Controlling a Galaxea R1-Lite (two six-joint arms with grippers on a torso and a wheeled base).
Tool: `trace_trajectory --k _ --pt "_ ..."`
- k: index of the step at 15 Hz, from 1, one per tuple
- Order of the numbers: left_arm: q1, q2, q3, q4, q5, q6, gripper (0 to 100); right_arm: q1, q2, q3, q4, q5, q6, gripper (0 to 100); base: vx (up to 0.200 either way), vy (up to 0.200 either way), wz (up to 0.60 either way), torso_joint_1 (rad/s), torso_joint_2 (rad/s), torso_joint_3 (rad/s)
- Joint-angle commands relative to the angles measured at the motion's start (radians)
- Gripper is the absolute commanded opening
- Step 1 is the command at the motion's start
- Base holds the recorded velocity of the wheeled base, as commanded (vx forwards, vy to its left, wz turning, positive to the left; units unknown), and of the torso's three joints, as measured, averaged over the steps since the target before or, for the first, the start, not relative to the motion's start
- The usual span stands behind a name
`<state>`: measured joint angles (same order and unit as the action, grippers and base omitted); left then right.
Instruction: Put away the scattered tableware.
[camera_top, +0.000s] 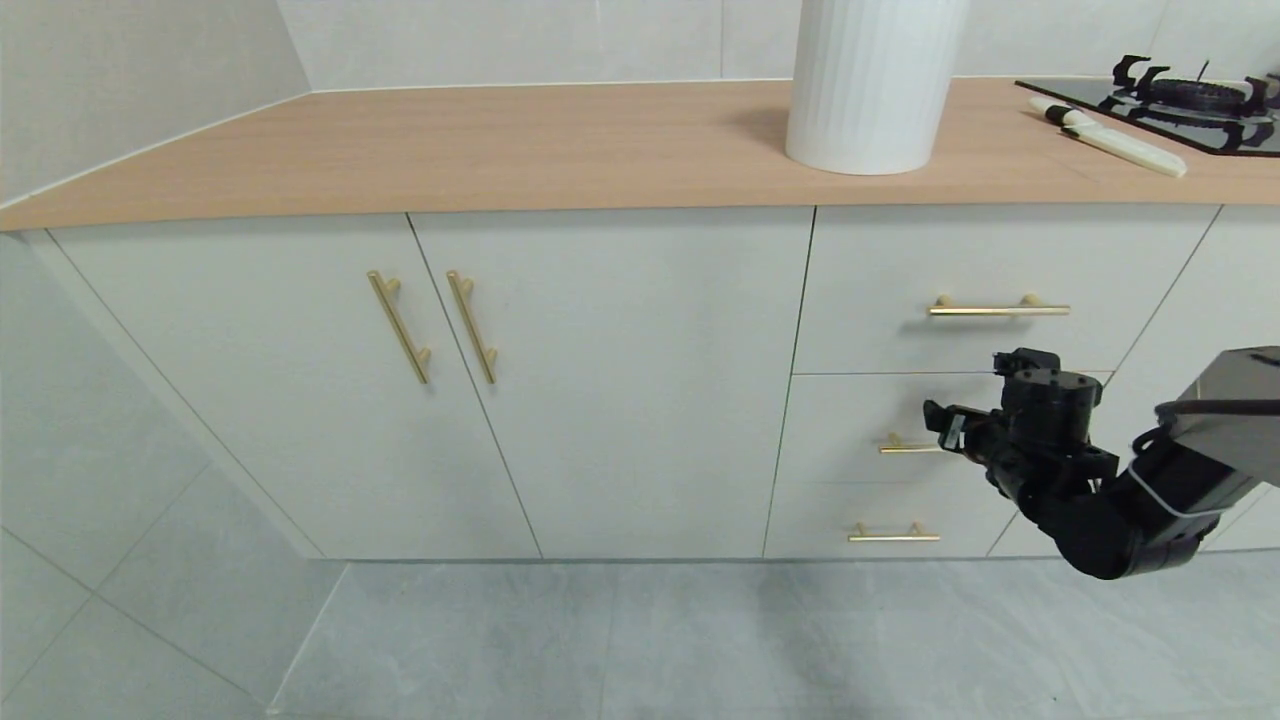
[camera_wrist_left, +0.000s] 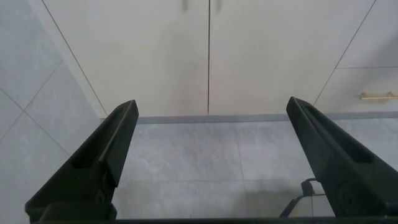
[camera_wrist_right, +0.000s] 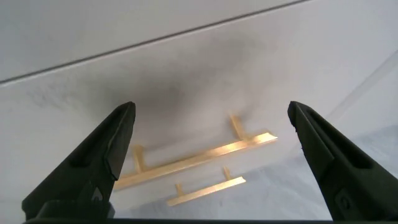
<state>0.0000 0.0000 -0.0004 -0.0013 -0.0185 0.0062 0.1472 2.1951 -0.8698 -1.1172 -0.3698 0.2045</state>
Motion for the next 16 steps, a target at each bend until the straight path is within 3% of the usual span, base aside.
trace_trajectory --k 1,5,10,13,15,16 --pt "0.000 0.002 0.000 0.000 0.000 0.000 100 0.002 -0.189 0.138 0.010 0.015 -0.031 100 0.000 0.000 0.00 0.000 0.00 0.000" --pt "0.000 0.002 -0.001 0.000 0.000 0.000 100 0.002 -0.383 0.278 0.014 0.015 -0.050 100 0.000 0.000 0.00 0.000 0.00 0.000" --pt "0.000 0.002 -0.001 0.000 0.000 0.000 100 0.002 -0.893 0.483 0.027 -0.021 -0.178 100 0.000 0.000 0.00 0.000 0.00 0.000" --pt "0.000 0.002 -0.001 0.000 0.000 0.000 100 -0.014 -1.272 0.583 0.229 -0.063 -0.261 100 0.000 0.000 0.00 0.000 0.00 0.000" --pt "0.000 0.002 0.000 0.000 0.000 0.000 100 -0.044 -1.600 0.519 0.632 -0.061 -0.263 100 0.000 0.000 0.00 0.000 0.00 0.000" --pt "-0.002 0.002 -0.001 0.000 0.000 0.000 100 -0.044 -1.666 0.491 0.740 -0.063 -0.266 100 0.000 0.000 0.00 0.000 0.00 0.000"
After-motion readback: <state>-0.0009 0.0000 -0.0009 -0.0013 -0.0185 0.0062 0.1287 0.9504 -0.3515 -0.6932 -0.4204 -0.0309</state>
